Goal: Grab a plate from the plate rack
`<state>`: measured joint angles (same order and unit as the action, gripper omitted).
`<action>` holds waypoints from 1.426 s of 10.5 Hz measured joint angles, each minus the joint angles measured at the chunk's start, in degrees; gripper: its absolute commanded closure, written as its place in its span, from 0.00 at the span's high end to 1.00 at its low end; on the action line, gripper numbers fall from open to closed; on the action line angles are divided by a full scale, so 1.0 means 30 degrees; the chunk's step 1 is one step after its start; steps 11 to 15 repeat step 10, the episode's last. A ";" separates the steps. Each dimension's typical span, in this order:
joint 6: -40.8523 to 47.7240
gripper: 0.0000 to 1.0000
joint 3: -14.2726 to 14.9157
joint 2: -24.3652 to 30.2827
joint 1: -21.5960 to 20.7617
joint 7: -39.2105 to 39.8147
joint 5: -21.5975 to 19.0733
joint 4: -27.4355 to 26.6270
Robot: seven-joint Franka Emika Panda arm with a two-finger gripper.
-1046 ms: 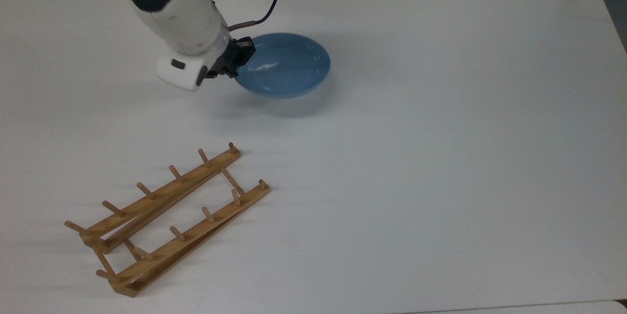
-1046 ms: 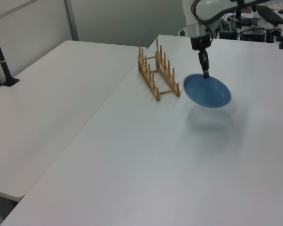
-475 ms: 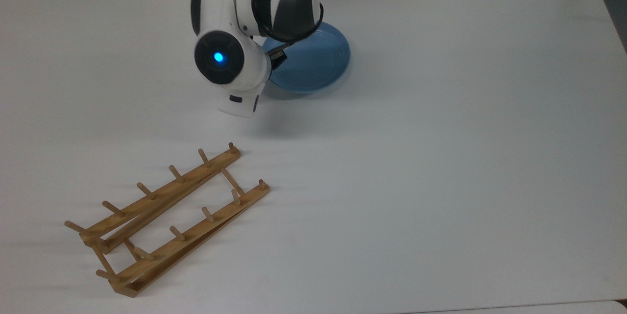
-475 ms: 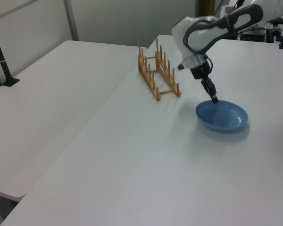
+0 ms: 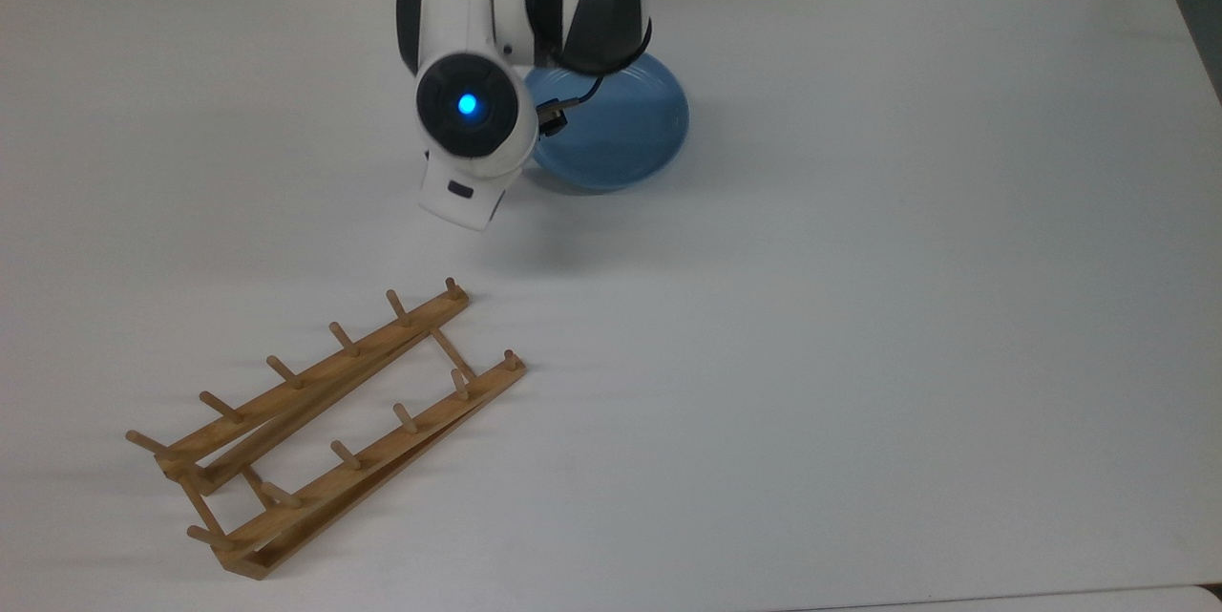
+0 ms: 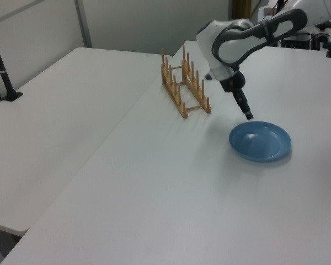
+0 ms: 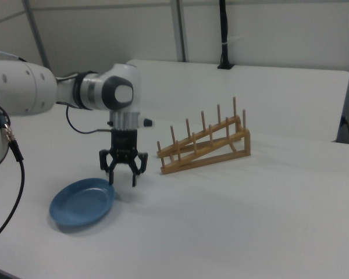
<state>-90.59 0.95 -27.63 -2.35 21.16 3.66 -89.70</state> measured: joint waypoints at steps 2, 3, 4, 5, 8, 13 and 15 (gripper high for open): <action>0.0001 1.00 -0.0001 0.1509 -0.0322 -0.2030 0.0731 0.0404; 0.0002 1.00 0.0007 0.2555 -0.0306 -0.2419 0.0761 0.0490; 0.0006 1.00 0.0050 0.3670 -0.0265 -0.2824 0.0762 0.0535; 0.0011 1.00 0.0128 0.4675 -0.0195 -0.4005 0.0761 0.0543; 0.0006 1.00 0.0176 0.6730 0.0457 -0.7141 0.0757 0.0563; 0.0005 1.00 0.0188 0.7317 0.1229 -0.7332 0.0567 0.0557; 0.0005 1.00 0.0188 0.7317 0.1229 -0.7332 0.0567 0.0557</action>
